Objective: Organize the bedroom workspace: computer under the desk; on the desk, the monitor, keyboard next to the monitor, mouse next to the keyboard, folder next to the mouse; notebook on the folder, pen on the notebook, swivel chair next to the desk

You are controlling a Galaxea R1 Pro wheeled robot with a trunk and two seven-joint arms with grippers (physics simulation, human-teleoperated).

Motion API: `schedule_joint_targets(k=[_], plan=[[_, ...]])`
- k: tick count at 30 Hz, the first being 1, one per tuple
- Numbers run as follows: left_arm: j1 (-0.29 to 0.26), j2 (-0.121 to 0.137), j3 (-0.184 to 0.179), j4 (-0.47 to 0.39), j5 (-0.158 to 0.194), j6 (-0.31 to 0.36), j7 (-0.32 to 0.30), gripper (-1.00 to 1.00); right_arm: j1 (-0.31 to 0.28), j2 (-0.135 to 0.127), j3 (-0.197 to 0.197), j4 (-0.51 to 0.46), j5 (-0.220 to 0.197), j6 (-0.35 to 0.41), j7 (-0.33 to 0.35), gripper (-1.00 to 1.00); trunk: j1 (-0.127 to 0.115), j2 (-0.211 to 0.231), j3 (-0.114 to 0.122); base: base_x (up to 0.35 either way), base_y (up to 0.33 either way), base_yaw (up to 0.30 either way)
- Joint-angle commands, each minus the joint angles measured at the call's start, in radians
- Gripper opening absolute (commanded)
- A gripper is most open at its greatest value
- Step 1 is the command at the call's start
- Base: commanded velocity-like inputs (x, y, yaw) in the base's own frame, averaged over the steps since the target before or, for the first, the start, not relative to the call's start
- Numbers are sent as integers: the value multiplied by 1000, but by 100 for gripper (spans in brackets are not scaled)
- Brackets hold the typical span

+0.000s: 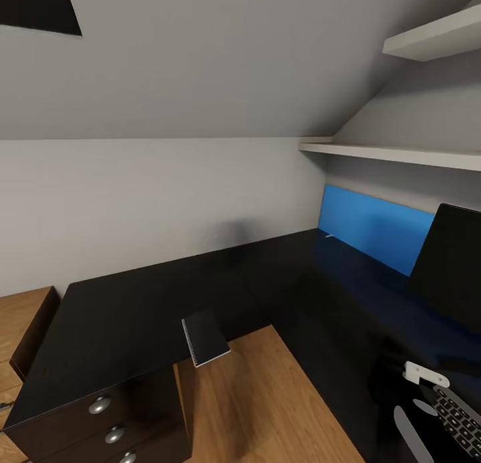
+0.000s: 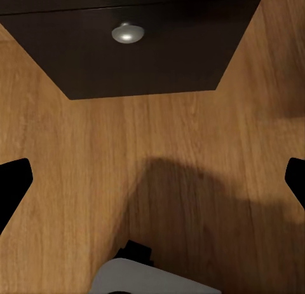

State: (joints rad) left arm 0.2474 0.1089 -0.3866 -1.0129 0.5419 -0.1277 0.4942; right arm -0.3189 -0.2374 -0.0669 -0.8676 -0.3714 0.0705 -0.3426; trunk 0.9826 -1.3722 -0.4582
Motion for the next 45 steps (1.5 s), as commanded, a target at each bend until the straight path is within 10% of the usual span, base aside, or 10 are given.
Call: schedule_joint_targets(k=[1,20,31,36,45], plan=[[0,1,-5,-1,11,-7,5,100,0,0,1,-2,-5,5,-4,100,0,-1,-1,0,0,0],[0,-7,-5,14,9,-8,5,100,0,3,5,-15,-4,-25,0,100,0,-1,-1,0,0,0],[0,-8,-5,14,9,-8,4,100,8,30,7,-201,-5,-22,-31,100,0,-1,-1,0,0,1],[0,-8,-5,14,9,-8,4,100,9,98,18,-231,16,-7,-133,100,0,-1,-1,0,0,165],[0,-8,-5,14,9,-8,4,100,22,304,41,-109,296,-56,-158,100,0,-1,-1,0,0,269]])
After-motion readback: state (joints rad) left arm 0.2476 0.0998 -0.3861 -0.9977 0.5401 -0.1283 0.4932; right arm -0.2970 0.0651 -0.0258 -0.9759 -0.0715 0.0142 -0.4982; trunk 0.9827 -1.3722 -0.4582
